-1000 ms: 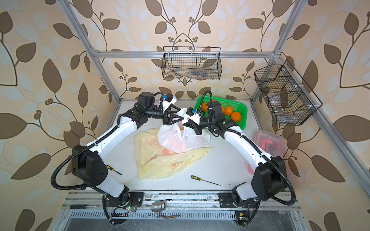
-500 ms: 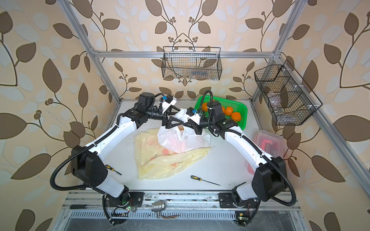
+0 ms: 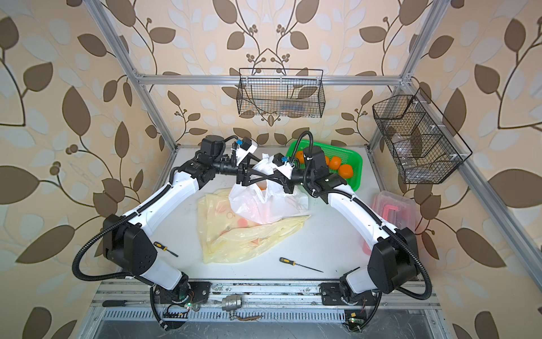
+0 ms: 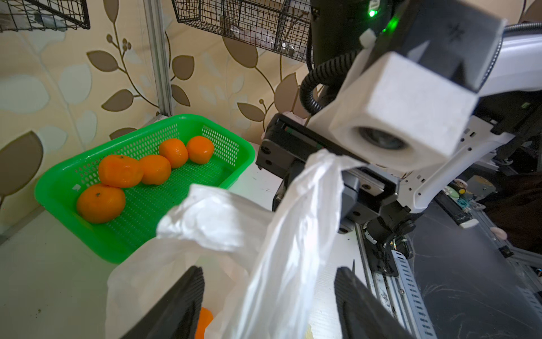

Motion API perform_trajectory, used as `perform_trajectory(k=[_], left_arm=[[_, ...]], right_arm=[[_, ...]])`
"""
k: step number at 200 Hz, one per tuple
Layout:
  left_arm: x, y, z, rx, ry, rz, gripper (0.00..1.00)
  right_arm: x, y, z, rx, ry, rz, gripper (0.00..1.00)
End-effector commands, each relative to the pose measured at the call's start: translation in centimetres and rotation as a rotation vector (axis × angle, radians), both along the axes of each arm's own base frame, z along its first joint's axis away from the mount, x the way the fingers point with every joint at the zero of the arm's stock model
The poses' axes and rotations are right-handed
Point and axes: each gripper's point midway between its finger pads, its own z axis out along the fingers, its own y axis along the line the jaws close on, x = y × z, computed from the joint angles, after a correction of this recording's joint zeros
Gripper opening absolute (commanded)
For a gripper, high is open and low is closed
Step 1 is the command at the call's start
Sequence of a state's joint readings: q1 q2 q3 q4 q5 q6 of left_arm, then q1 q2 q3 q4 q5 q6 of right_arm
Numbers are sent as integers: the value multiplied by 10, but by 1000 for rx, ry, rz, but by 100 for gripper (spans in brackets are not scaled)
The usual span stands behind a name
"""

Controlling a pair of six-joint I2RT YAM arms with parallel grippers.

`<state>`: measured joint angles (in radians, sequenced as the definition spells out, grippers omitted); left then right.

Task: Place the oranges into plastic bags & tie knots
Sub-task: Tie the plastic bag at the center of the board.

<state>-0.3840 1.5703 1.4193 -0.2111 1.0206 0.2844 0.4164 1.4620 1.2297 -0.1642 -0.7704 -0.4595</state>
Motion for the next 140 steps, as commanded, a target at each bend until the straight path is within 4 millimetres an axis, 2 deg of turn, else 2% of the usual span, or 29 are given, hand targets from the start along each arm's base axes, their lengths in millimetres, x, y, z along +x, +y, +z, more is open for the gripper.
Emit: perform_trajectory(k=[1, 29, 62, 140], left_arm=[[-3, 9, 24, -32, -61, 22, 87], [2, 14, 25, -38, -55, 43, 97], [2, 14, 26, -48, -43, 33, 99], [-12, 3, 28, -96, 29, -94, 67]], right_arm=[[-4, 8, 6, -15, -31, 44, 0], [-9, 13, 5, -17, -35, 75, 0], [-10, 17, 3, -24, -29, 88, 0], [-10, 23, 6, -19, -29, 102, 0]])
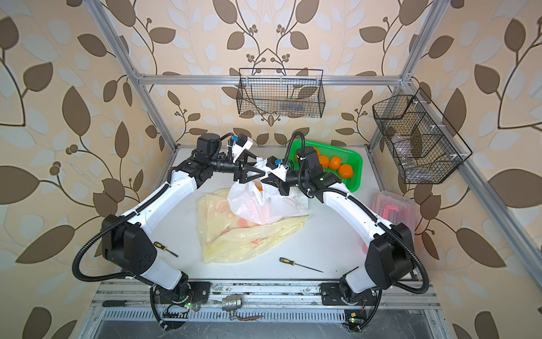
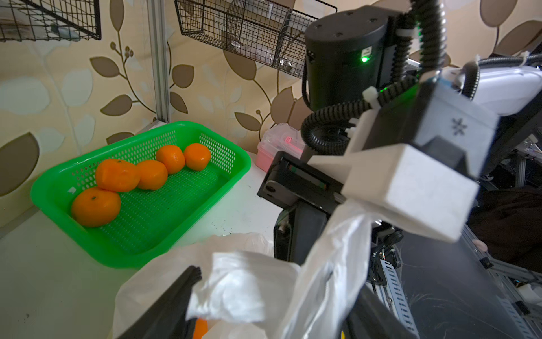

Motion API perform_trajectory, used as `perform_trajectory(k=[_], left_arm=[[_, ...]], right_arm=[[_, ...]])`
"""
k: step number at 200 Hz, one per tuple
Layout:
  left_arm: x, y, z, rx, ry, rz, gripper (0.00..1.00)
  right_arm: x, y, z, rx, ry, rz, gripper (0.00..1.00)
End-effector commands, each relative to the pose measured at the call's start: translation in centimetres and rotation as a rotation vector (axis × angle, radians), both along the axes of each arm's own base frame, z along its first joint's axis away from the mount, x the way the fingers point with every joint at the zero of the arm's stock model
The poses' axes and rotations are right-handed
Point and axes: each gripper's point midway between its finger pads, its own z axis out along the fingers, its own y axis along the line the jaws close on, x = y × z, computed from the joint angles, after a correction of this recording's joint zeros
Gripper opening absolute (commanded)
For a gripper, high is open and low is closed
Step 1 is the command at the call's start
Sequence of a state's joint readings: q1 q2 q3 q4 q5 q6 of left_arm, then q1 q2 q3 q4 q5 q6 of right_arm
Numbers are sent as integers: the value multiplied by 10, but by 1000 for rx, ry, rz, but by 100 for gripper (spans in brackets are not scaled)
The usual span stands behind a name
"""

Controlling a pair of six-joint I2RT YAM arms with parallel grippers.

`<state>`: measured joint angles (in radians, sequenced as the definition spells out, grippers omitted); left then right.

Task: Place the oranges into plastic bags & tie knots
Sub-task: Tie the plastic bag at the center of the board.

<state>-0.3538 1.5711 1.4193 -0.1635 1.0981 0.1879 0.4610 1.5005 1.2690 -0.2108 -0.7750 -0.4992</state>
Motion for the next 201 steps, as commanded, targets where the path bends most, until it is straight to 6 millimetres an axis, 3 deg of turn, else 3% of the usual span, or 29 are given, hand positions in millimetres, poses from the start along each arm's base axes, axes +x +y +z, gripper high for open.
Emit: perform_trajectory(k=[1, 49, 82, 96, 106, 113, 125, 144, 161, 165, 201], left_arm=[[-12, -4, 17, -43, -35, -72, 66], [-18, -8, 16, -49, -37, -104, 40], [-19, -6, 15, -47, -68, -82, 0], [-16, -4, 14, -41, -88, -43, 0], [-14, -3, 16, -40, -105, -19, 0], [-12, -2, 16, -37, -114, 6, 0], [-7, 0, 16, -24, -136, 62, 0], [-1, 1, 12, 15, -172, 152, 0], [-2, -4, 0, 51, -183, 173, 0], [-9, -2, 11, 36, -212, 176, 0], [-13, -2, 10, 31, -225, 193, 0]], right_arm=[[-2, 6, 12, 10, -34, 41, 0], [-1, 6, 15, 18, -32, 30, 0], [1, 4, 17, 21, -20, 7, 0], [1, 2, 19, 22, -16, -9, 5], [1, -1, 21, 25, -11, -29, 26], [0, -5, 23, 32, -3, -49, 49], [0, -12, 31, 63, 5, -94, 73], [0, -26, 46, 138, 5, -205, 87], [1, -33, 64, 221, 60, -309, 88], [1, -34, 66, 233, 78, -325, 88], [-1, -33, 94, 438, 282, -443, 77]])
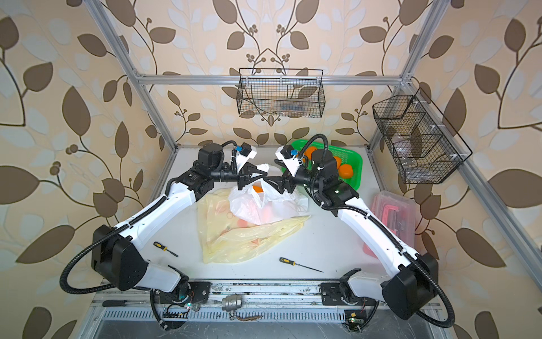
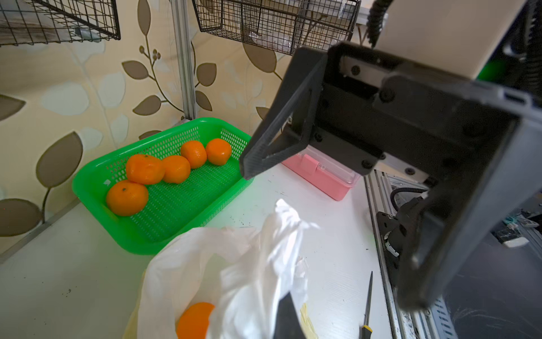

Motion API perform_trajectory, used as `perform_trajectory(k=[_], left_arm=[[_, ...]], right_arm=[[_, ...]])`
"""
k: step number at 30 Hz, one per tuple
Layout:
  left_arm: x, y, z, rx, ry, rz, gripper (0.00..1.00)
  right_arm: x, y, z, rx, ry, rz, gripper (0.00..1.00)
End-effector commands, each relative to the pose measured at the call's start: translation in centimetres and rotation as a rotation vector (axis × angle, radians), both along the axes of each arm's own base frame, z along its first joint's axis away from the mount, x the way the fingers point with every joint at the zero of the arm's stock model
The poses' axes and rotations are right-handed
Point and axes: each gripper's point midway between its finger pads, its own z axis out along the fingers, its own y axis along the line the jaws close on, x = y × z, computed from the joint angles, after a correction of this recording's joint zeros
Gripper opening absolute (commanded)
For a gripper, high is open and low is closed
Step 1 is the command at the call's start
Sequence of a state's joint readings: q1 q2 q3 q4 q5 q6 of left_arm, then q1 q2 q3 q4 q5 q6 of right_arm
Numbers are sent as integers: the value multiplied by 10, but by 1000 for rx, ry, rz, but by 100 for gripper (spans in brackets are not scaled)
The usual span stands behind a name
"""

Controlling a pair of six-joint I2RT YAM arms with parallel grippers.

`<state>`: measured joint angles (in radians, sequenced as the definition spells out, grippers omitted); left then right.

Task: Place the oranges into plastic bags & tie knots
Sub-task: Tie the plastic bag at the center of the board.

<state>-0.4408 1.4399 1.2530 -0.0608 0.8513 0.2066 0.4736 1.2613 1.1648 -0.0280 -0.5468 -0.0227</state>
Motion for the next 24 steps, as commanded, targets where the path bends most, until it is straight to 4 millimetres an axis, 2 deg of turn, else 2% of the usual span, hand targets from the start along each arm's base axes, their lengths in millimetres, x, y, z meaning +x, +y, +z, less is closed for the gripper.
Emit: perform_trajectory(k=[1, 4, 9, 18, 20, 24], left_arm=[[1, 6, 23, -22, -113, 50, 0], [-1, 6, 24, -23, -115, 44, 0], [-2, 6, 23, -22, -115, 37, 0], [-3, 6, 23, -18, -119, 30, 0], [-3, 5, 23, -17, -118, 30, 0], [-3, 5, 22, -15, -112, 29, 0]], right_arm=[[6, 0, 18, 207, 162, -110, 77], [8, 2, 19, 269, 223, -167, 77], [12, 9, 21, 296, 246, -158, 75], [13, 32, 17, 264, 300, -53, 55], [13, 33, 16, 262, 301, -54, 45], [9, 32, 18, 269, 277, -50, 13]])
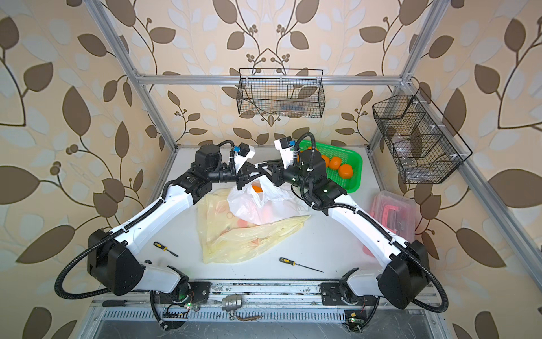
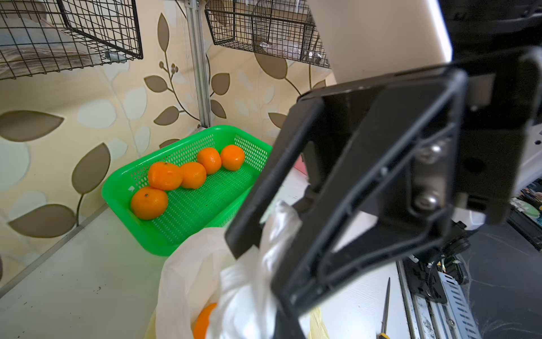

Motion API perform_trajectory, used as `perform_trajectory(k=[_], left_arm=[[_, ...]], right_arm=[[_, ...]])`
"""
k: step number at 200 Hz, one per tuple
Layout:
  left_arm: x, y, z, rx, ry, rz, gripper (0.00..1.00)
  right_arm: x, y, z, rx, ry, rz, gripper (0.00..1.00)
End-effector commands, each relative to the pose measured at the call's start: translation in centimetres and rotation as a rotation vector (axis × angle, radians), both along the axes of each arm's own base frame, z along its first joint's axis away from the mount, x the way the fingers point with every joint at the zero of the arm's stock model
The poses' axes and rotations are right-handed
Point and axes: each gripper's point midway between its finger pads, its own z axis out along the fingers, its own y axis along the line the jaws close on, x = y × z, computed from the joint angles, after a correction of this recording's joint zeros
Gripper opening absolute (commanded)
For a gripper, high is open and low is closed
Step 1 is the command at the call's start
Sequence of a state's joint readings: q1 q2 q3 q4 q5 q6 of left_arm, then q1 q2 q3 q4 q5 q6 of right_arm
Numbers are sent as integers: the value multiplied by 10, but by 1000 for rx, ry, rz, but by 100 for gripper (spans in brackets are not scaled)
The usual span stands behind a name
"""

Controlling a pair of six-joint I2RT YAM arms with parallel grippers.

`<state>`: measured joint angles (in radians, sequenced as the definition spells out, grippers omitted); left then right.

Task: Place the oranges into plastic bags & tie knots
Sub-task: Tie the plastic bag at the center of the board.

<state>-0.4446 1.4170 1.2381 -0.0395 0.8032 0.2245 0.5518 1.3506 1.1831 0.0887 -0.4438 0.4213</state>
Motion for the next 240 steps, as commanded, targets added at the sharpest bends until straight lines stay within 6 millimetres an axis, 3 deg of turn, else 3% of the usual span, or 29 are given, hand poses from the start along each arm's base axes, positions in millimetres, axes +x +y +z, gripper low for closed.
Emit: perform_trajectory(k=[1, 12, 33, 66, 107, 144, 189, 240], left_arm=[[-6, 1, 18, -21, -59, -14, 2], [-7, 2, 20, -23, -53, -14, 22], [-14, 1, 21, -26, -34, -43, 49], [-13, 2, 21, -29, -17, -33, 56], [-9, 3, 27, -61, -2, -16, 71], [-17, 0, 35, -101, 30, -68, 73], [-26, 9, 47, -129, 53, -66, 65], [-26, 14, 38, -118, 85, -30, 65]], right_arm=[[-9, 1, 21, 27, -62, 19, 3], [-10, -1, 17, 16, -65, 5, 0], [-15, -9, 8, 8, -76, -21, 0], [-20, -17, 0, -6, -90, -45, 0], [-27, -26, -4, -18, -125, -66, 0], [-38, -25, -18, -83, -224, -8, 0], [-56, -23, -24, -204, -450, 111, 0], [-61, -29, -24, -242, -519, 174, 0]])
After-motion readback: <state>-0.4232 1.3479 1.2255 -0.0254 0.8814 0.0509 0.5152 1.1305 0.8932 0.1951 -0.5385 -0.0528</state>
